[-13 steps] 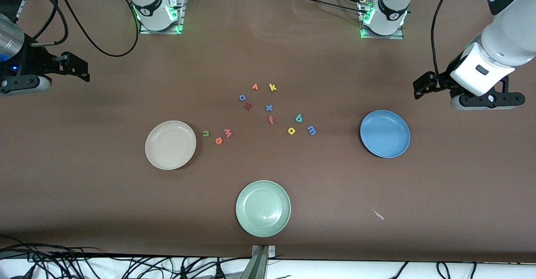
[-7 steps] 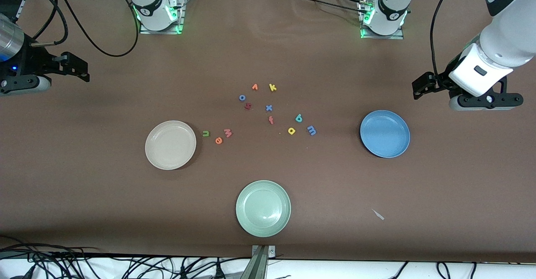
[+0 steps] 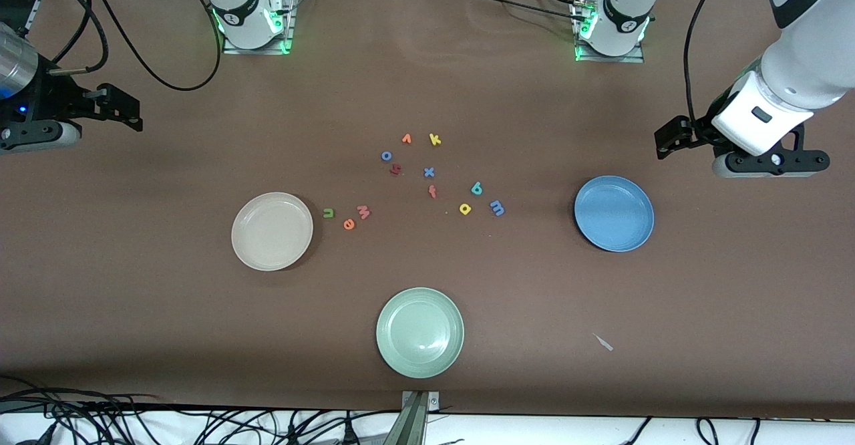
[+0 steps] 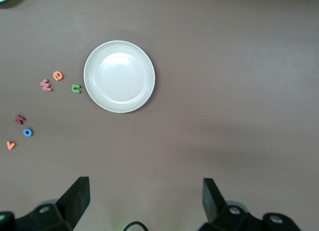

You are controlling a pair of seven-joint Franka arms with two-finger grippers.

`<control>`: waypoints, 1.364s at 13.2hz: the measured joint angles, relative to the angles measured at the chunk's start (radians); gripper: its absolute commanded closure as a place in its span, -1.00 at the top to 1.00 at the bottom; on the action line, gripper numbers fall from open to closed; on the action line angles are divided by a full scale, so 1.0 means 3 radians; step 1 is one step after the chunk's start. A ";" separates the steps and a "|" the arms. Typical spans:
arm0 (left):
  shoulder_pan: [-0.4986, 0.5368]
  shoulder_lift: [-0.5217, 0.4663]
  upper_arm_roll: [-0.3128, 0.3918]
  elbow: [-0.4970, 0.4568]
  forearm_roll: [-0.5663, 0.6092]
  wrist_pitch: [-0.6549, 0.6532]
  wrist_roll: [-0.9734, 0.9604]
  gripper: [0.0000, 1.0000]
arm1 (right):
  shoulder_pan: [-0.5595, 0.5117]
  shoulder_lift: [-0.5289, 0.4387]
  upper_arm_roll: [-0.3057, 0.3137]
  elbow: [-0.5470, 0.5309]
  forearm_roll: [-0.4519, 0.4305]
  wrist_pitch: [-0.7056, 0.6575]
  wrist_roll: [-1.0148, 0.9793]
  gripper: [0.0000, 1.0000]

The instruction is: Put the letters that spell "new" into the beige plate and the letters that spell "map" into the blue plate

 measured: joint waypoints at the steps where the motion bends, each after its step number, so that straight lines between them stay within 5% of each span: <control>1: -0.0001 0.0000 0.0000 0.0000 0.0000 0.0000 0.0000 1.00 | 0.0000 0.0001 0.0000 0.0000 0.0000 0.0000 0.0000 1.00; 18: -0.0234 0.0180 -0.0057 -0.0024 0.0000 -0.0013 0.0002 1.00 | -0.0064 0.0022 -0.0006 0.0000 0.0001 0.0131 0.0005 1.00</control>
